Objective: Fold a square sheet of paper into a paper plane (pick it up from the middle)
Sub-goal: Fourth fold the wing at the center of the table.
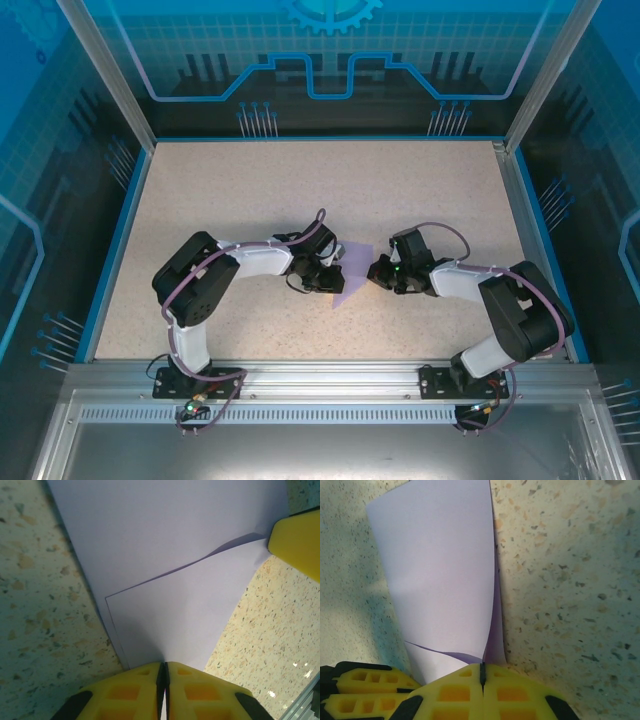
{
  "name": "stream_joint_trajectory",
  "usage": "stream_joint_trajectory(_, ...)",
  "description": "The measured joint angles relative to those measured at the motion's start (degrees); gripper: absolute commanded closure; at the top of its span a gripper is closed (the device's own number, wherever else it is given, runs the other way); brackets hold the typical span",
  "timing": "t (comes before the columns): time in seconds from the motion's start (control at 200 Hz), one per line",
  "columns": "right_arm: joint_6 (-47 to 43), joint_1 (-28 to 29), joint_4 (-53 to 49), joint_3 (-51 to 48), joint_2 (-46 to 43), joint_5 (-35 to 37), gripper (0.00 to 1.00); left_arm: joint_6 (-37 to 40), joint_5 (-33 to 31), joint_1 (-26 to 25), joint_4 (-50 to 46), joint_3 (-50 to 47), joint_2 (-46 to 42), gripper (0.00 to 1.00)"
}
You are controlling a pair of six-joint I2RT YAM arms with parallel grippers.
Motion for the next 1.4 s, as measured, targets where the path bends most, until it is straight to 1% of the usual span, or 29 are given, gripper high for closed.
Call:
stream_joint_trajectory(0.475, -0.52, 0.24, -1.31, 0.74, 0.02, 0.17, 1.00, 0.00, -0.37, 0.76, -2.16, 0.98, -0.33, 0.86)
stream_joint_trajectory(0.88, -0.92, 0.24, -1.60, 0.90, 0.02, 0.15, 1.00, 0.02, -0.68, 2.73, -3.08, 5.29, 1.99, 0.86)
stream_joint_trajectory(1.165, -0.92, 0.24, -1.55, 1.81, 0.20, -1.05, 1.00, 0.46, -1.09, 2.89, -3.89, 5.86, 3.17, 0.87)
stream_joint_trajectory(1.396, -0.22, 0.26, -0.87, 2.75, 0.42, -2.84, 0.99, 1.36, -1.07, 2.91, -4.11, 6.64, 3.80, 0.90)
